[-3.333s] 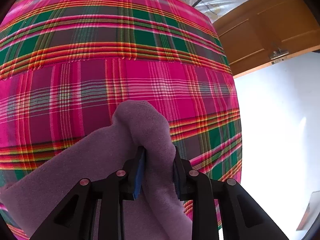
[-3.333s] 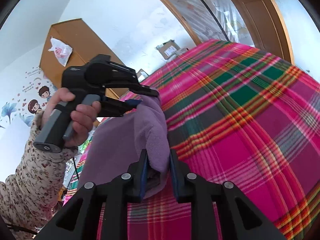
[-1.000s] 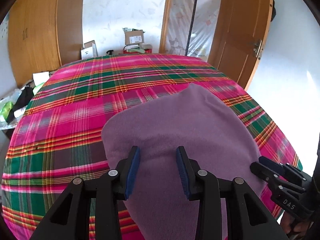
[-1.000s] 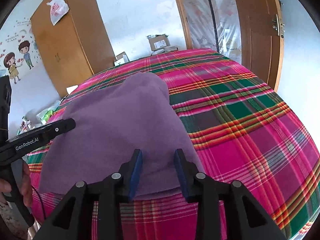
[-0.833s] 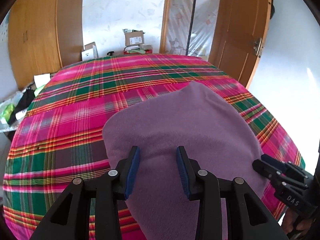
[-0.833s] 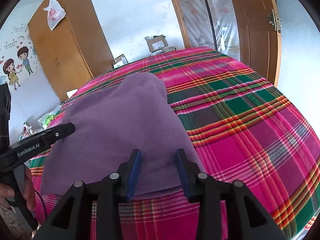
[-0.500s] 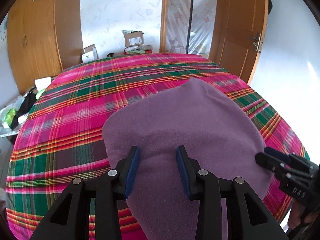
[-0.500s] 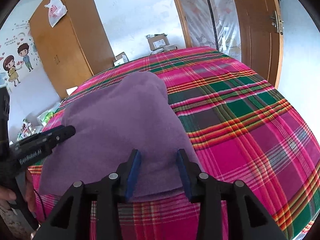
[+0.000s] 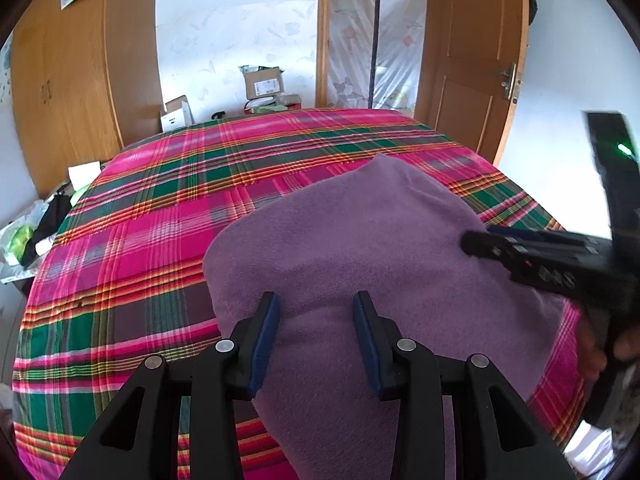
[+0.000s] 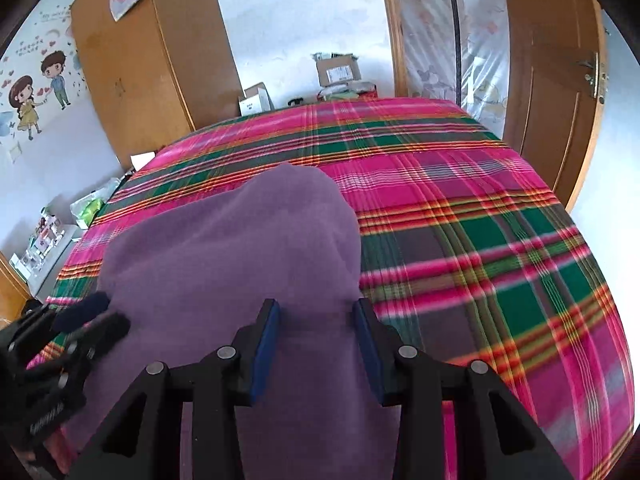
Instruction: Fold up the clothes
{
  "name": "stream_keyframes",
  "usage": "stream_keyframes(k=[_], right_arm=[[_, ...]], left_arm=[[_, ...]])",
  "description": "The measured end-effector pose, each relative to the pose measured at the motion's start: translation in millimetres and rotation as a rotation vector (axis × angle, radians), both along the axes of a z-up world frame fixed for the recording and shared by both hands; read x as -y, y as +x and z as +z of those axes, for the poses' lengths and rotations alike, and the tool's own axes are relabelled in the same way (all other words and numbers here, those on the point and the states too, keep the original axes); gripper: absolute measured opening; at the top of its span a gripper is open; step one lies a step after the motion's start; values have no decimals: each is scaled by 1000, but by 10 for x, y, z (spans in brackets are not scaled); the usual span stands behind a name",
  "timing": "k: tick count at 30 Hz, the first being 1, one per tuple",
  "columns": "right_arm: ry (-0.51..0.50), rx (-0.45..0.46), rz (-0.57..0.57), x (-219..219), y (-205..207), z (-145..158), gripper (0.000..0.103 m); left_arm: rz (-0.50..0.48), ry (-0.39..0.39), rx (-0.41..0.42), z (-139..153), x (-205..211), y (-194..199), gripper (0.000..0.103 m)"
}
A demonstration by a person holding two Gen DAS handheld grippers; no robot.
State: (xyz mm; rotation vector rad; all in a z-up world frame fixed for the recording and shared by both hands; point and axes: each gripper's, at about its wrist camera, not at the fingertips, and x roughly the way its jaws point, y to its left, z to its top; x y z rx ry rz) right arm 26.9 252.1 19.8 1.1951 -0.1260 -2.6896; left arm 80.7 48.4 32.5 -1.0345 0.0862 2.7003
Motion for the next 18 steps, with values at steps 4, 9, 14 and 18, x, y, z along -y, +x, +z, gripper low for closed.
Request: stream_keyframes(k=[4, 9, 14, 18], right_arm=[[-25, 67, 11, -6, -297, -12, 39], [-43, 128, 25, 21, -586, -12, 42], [-101, 243, -12, -33, -839, -63, 46], [-126, 251, -6, -54, -869, -86, 46]], left_arm=[[-9, 7, 0, -4, 27, 3, 40], [-19, 16, 5, -2, 43, 1, 40], [-33, 44, 11, -3, 97, 3, 40], [-47, 92, 42, 28, 166, -17, 40]])
